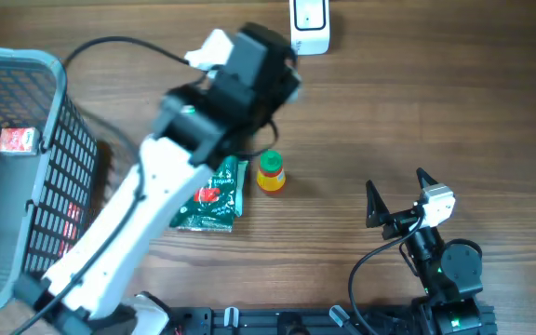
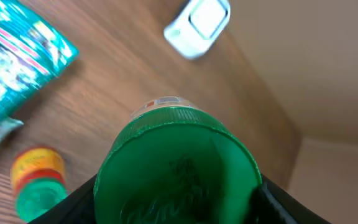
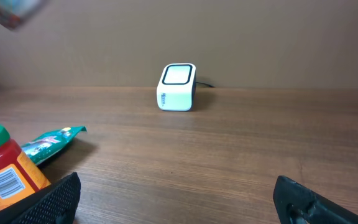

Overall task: Scan the item barcode
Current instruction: 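Carry the jar with left gripper and set it right of bottle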

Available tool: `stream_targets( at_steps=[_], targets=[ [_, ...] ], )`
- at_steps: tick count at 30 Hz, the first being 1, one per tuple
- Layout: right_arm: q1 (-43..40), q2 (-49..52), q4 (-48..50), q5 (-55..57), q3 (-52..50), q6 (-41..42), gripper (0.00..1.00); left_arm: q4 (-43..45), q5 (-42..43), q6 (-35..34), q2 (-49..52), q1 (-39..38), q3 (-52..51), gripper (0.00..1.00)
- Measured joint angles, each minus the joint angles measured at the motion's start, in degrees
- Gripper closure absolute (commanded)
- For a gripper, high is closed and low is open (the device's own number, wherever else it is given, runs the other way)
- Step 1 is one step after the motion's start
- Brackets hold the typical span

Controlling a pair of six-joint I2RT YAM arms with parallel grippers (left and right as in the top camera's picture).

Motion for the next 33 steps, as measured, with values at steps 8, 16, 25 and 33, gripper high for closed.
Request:
stream_targets(
  at_steps=[8,16,25,33],
  targets=[
    [0.0,0.0,0.0,0.0,0.0,0.0,0.0,1.3,0.3,3.1,12.6,-13.7,0.0,0.5],
    [0.0,0.0,0.0,0.0,0.0,0.0,0.0,1.0,0.2,8.2,23.5,-15.4,0.0,0.5],
    [0.0,0.0,0.0,0.0,0.0,0.0,0.0,9.1,0.9,9.2,30.7,-15.4,0.0,0.31],
    [0.0,0.0,0.0,0.0,0.0,0.0,0.0,9.1,1.3,9.9,30.7,-15.4,0.0,0.25]
  ],
)
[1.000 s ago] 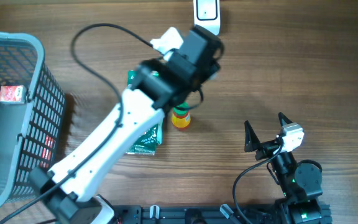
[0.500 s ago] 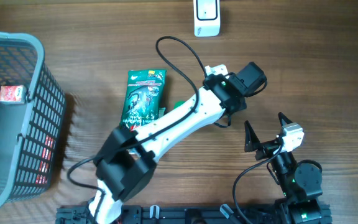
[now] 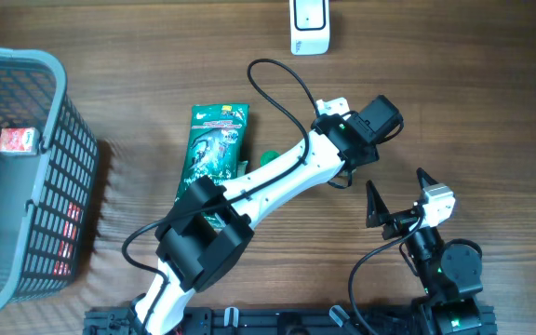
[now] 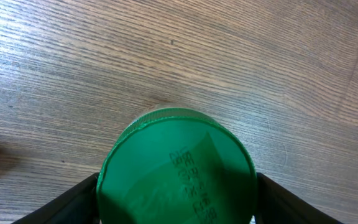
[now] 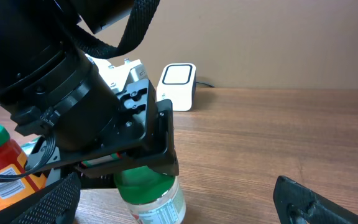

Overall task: Scan the item barcode
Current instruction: 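Carry the jar with left gripper and set it right of bottle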

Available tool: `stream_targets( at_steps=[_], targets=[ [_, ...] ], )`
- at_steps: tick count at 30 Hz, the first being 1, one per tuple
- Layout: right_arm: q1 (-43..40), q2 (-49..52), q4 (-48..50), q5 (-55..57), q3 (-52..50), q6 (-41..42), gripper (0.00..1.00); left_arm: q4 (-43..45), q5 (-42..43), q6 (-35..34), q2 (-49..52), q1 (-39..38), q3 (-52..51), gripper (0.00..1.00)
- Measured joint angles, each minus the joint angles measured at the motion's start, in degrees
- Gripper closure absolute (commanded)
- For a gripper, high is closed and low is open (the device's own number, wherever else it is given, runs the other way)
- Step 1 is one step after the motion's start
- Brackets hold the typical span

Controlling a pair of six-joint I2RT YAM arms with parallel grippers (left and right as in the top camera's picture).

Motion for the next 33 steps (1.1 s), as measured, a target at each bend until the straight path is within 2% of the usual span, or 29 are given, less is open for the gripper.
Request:
stream_targets(
  at_steps=[4,10,15,21,25,29,33],
  targets=[
    [0.0,0.0,0.0,0.0,0.0,0.0,0.0,-0.2,0.1,0.0,0.0,0.0,0.0,0.21],
    [0.0,0.0,0.0,0.0,0.0,0.0,0.0,-0.4,0.1,0.7,-0.7,0.0,0.0,0.2],
    [0.0,0.0,0.0,0.0,0.0,0.0,0.0,-2.7,-1.8,3.5,-10.8,0.0,0.6,0.21],
    [0.0,0.0,0.0,0.0,0.0,0.0,0.0,-11.7,-11.0,4.3,-25.1,-0.1,1.0,0.2],
    [0.0,0.0,0.0,0.0,0.0,0.0,0.0,-19.3,-24.1,4.5,-33.0,0.5,1.1,0.16],
    [0.0,0.0,0.0,0.0,0.0,0.0,0.0,-21.7,-34.4,4.7,-41.0,10.4,1.1,0.16],
    [0.0,0.0,0.0,0.0,0.0,0.0,0.0,-21.8,-36.0,4.7,-48.8,31.2,1.2,0.17]
  ],
)
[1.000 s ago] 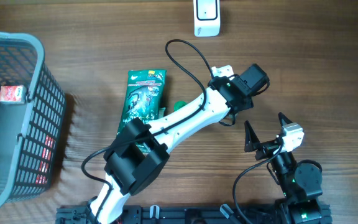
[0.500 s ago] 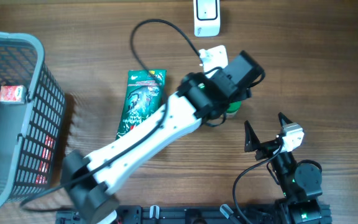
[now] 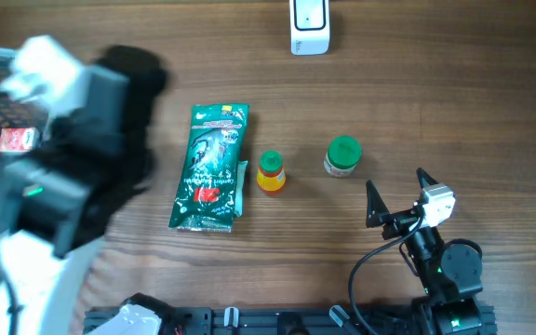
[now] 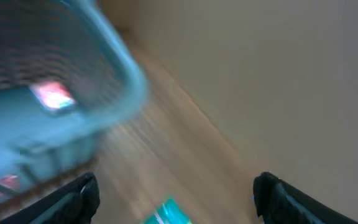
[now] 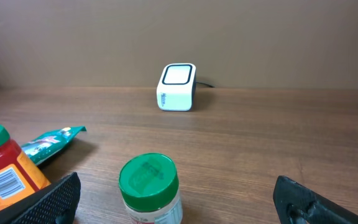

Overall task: Scan the item barcode
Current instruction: 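Carry the jar with left gripper and set it right of bottle, then reach left gripper into basket and grasp the red packet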

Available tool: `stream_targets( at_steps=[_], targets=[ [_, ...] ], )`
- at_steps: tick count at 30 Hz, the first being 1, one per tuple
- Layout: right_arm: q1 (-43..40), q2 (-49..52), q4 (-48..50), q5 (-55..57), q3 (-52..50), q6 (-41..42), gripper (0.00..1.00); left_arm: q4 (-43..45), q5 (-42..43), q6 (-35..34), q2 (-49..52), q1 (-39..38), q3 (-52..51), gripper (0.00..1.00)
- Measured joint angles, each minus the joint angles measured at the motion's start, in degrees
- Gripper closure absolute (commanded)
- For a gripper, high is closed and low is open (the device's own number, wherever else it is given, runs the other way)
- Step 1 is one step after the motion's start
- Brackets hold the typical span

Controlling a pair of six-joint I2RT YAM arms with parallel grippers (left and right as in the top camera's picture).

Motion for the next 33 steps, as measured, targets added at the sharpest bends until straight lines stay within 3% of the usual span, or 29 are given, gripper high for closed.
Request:
stream_targets(
  at_steps=[3,7,12,22,25,29,33],
  targets=[
    [0.0,0.0,0.0,0.0,0.0,0.0,0.0,-0.1,1.8,0.0,-3.4,15.7,0.1,0.17],
    [0.0,0.0,0.0,0.0,0.0,0.0,0.0,-0.1,11.5,0.0,-3.1,36.8,0.2,0.16],
    [0.0,0.0,0.0,0.0,0.0,0.0,0.0,-3.0,27.1,0.0,0.9,53.7,0.3,0.15],
    [0.0,0.0,0.0,0.0,0.0,0.0,0.01,-6.3,33.6,-0.1,17.0,56.4,0.3,0.16],
    [0.0,0.0,0.0,0.0,0.0,0.0,0.0,-5.7,33.7,-1.0,21.5,57.1,0.3,0.21],
    [0.0,0.0,0.0,0.0,0.0,0.0,0.0,-1.7,33.9,-2.3,28.5,60.6,0.3,0.35],
    [0.0,0.0,0.0,0.0,0.0,0.0,0.0,6.3,36.9,-3.0,34.0,62.0,-1.5,0.36]
  ],
)
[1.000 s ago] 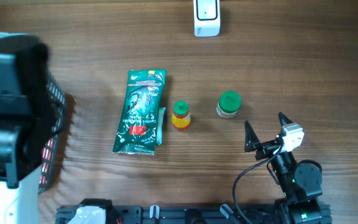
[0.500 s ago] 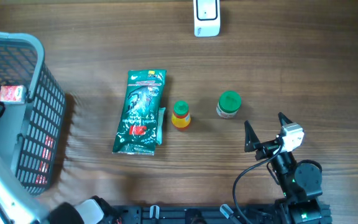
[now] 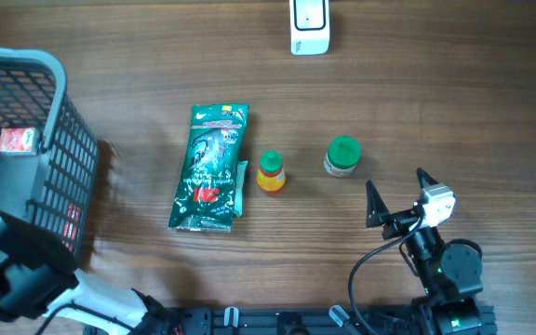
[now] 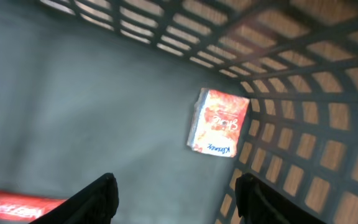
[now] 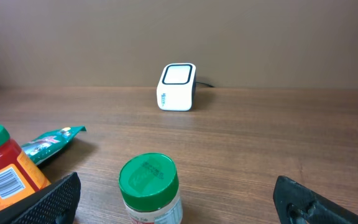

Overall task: Scan the item barcode
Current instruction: 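Reach left gripper into basket and grasp the red packet, then carry the red packet with left gripper and place it near bottle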

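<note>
The white scanner [image 3: 309, 26] [image 5: 177, 87] stands at the table's far edge. A green-lidded jar [image 3: 342, 155] [image 5: 149, 186] stands upright mid-table, beside a small red and yellow bottle [image 3: 270, 172] [image 5: 5, 165] and a flat green packet [image 3: 210, 167]. My left gripper [image 4: 179, 202] is open and empty inside the grey basket [image 3: 59, 102], above its floor, with a red packet [image 4: 219, 122] [image 3: 17, 140] lying ahead of it. My right gripper [image 3: 398, 191] [image 5: 176, 180] is open and empty, near the front edge, facing the jar.
A second red item [image 4: 11, 202] lies on the basket floor at the lower left of the left wrist view. The basket's mesh wall [image 4: 303, 124] rises close on the right of the left gripper. The left arm [image 3: 7, 270] reaches in from the front left corner.
My left gripper was open over the table just outside the basket; now it is down inside the basket, still open and empty. The jar, bottle, packet and right arm have not moved.
My left gripper first held the green-lidded jar up near the scanner. Then it had the jar down on the table, right of the small bottle. Then the jar stood alone and the open gripper was by the basket. Now the gripper is inside the basket.
</note>
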Available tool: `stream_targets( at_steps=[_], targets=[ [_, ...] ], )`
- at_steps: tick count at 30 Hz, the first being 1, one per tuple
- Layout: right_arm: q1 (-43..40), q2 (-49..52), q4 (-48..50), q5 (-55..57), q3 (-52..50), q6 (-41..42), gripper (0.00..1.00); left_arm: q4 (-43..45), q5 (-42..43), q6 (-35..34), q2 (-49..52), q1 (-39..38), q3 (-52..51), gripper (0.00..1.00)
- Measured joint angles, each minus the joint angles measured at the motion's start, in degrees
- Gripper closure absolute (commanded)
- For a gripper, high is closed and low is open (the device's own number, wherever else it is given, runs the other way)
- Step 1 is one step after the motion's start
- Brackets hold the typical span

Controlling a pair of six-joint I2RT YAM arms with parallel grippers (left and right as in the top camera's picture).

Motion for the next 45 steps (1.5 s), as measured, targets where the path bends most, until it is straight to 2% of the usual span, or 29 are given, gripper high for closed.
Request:
stream_targets(
  at_steps=[5,9,12,16,17,18,19,24,27,33,35,40,43,45],
  targets=[
    [0.0,0.0,0.0,0.0,0.0,0.0,0.0,14.2,1.8,-0.1,5.3,-0.1,-9.4,0.46],
    [0.0,0.0,0.0,0.0,0.0,0.0,0.01,27.2,4.5,-0.2,6.8,-0.1,-16.3,0.48],
    [0.0,0.0,0.0,0.0,0.0,0.0,0.0,31.5,5.4,-0.3,7.5,-0.1,-18.0,0.59],
    [0.0,0.0,0.0,0.0,0.0,0.0,0.0,36.4,5.9,-0.2,10.9,-0.3,-18.2,0.65],
    [0.0,0.0,0.0,0.0,0.0,0.0,0.0,37.0,5.9,-0.2,11.2,-0.3,-18.2,0.73],
    [0.0,0.0,0.0,0.0,0.0,0.0,0.0,37.2,5.9,-0.2,11.4,-0.3,-18.2,0.96],
    [0.0,0.0,0.0,0.0,0.0,0.0,0.0,37.2,6.0,-0.3,11.7,-0.6,-17.8,0.96],
    [0.0,0.0,0.0,0.0,0.0,0.0,0.0,32.3,7.9,-0.2,10.6,-0.6,-17.0,0.96],
    [0.0,0.0,0.0,0.0,0.0,0.0,0.0,26.3,9.1,0.2,4.8,-0.6,-18.7,0.96],
    [0.0,0.0,0.0,0.0,0.0,0.0,0.0,19.1,8.6,1.9,-26.9,-0.7,-19.0,0.96],
    [0.0,0.0,0.0,0.0,0.0,0.0,0.0,16.1,10.9,3.5,-33.8,-1.7,-18.7,0.96],
    [0.0,0.0,0.0,0.0,0.0,0.0,0.0,1.2,14.1,6.8,-45.7,-16.0,-18.6,0.96],
    [0.0,0.0,0.0,0.0,0.0,0.0,0.0,-4.1,13.9,9.0,-47.0,-30.3,-18.6,0.96],
    [0.0,0.0,0.0,0.0,0.0,0.0,0.0,-7.8,10.6,9.1,-45.8,-38.6,-18.7,0.96]
  ],
)
